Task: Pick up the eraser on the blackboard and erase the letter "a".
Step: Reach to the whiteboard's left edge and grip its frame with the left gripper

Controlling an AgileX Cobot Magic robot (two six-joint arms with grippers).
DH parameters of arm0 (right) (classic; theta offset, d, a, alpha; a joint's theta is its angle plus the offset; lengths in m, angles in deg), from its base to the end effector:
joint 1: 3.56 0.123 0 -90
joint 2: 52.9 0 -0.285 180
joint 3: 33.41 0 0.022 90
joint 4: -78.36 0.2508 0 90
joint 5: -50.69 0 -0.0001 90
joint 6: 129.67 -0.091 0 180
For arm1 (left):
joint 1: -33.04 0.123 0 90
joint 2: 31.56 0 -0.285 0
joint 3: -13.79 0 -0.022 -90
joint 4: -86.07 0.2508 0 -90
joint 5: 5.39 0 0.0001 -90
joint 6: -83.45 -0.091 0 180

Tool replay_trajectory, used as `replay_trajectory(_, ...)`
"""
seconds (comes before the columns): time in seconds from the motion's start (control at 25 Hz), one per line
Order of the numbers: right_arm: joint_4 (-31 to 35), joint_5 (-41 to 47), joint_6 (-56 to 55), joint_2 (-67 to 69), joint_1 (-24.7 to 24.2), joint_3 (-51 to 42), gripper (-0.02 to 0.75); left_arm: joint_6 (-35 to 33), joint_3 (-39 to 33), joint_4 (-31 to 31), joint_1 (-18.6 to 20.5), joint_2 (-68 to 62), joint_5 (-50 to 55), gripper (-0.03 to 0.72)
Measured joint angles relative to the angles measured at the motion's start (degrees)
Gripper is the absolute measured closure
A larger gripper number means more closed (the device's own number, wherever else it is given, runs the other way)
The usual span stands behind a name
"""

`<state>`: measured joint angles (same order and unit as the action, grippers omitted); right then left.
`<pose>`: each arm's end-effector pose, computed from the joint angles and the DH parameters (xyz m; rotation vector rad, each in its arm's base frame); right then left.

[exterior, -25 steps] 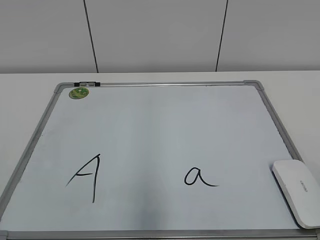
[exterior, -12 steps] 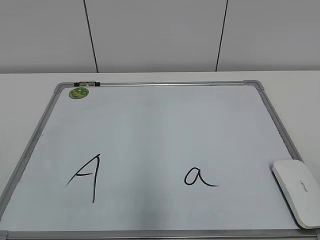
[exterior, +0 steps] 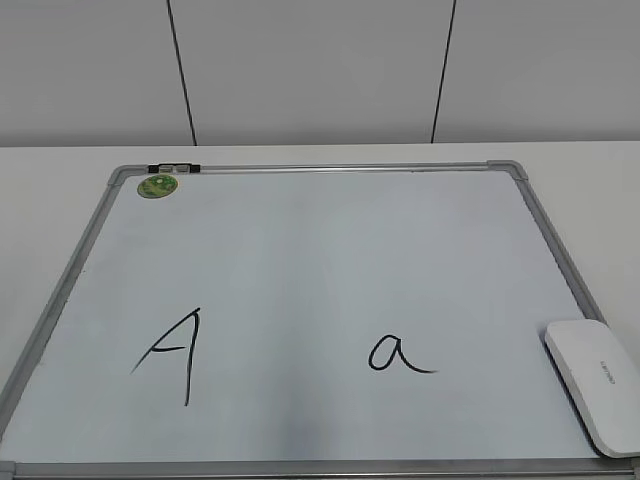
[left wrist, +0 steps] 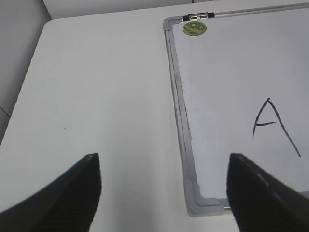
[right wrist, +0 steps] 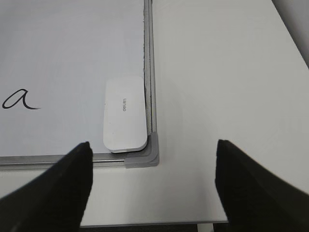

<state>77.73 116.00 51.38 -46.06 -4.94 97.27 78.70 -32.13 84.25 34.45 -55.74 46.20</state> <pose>-0.0094 -0.0007 0.2673 0.0072 2.1202 -0.0385 0.0458 -0.0011 0.2979 0.0557 2.1228 0.0256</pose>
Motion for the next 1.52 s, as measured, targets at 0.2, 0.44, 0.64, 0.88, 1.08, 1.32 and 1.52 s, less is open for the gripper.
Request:
replay_trajectory(0.2, 0.0, 0.0, 0.0, 0.0, 0.0, 0.0, 0.151, 0.0, 0.0, 0.0, -1.0, -11.96, -10.55, 0.083)
replay_trajectory(0.44, 0.0, 0.0, 0.0, 0.0, 0.0, 0.0, 0.151, 0.0, 0.0, -0.04, -1.3, -26.88, -21.75, 0.085)
replay_trajectory(0.64, 0.0, 0.0, 0.0, 0.0, 0.0, 0.0, 0.151, 0.0, 0.0, -0.26, -1.3, -38.27, -29.82, 0.088)
replay_trajectory(0.88, 0.0, 0.0, 0.0, 0.0, 0.0, 0.0, 0.151, 0.0, 0.04, -1.76, -1.3, -49.82, -31.4, 0.095)
replay_trajectory(1.08, 0.0, 0.0, 0.0, 0.0, 0.0, 0.0, 0.151, 0.0, 4.86, -4.5, -1.3, -57.19, -28.54, 0.097)
replay_trajectory(1.32, 0.0, 0.0, 0.0, 0.0, 0.0, 0.0, 0.151, 0.0, 15.22, -5.01, -1.3, -65.56, -20.86, 0.097)
replay_trajectory(1.52, 0.0, 0.0, 0.0, 0.0, 0.0, 0.0, 0.151, -0.22, 24.91, -5.01, -1.3, -74.1, -14.05, 0.099)
